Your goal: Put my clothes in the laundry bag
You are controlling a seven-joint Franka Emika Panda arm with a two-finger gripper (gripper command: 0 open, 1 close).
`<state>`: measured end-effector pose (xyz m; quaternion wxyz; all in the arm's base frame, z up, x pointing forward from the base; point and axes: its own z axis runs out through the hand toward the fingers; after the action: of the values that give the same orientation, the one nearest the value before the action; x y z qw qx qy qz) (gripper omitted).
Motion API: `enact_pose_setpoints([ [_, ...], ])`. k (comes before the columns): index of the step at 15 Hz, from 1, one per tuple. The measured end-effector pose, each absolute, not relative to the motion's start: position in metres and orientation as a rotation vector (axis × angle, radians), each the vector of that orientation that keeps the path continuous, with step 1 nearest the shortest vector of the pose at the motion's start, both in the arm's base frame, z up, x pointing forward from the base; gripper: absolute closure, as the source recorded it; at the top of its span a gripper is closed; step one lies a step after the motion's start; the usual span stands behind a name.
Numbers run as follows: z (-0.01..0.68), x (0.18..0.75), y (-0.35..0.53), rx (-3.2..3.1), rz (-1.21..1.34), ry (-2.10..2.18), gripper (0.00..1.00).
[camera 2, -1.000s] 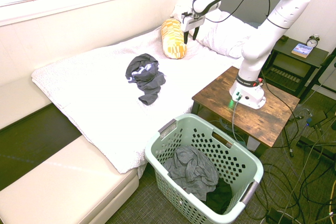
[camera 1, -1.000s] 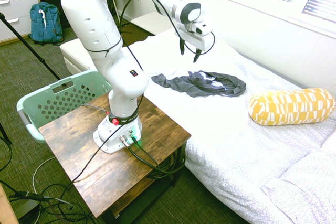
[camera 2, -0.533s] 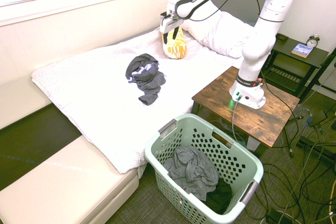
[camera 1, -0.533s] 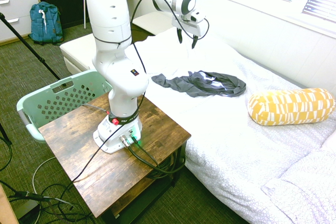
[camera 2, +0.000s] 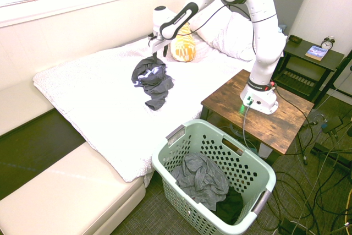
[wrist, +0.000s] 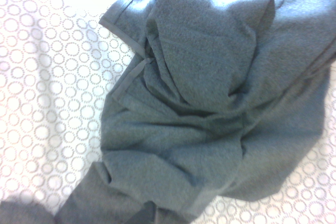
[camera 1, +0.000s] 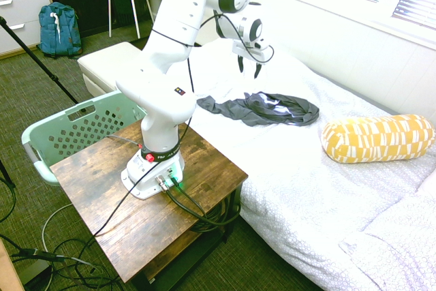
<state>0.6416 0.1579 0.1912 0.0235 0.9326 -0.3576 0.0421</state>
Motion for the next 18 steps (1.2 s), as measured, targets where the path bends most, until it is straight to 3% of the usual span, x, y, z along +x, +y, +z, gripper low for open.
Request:
enact_pose_setpoints([
  [6, 0.038, 0.684, 0.15, 2.86, 0.079, -1.06, 0.0],
  [12, -0.013, 0.717, 0.149, 2.811, 0.156, -0.95, 0.0],
  [13, -0.024, 0.718, 0.15, 2.803, 0.151, -0.944, 1.0],
  [18, -0.03, 0.732, 0.148, 2.83, 0.12, -0.963, 1.0],
])
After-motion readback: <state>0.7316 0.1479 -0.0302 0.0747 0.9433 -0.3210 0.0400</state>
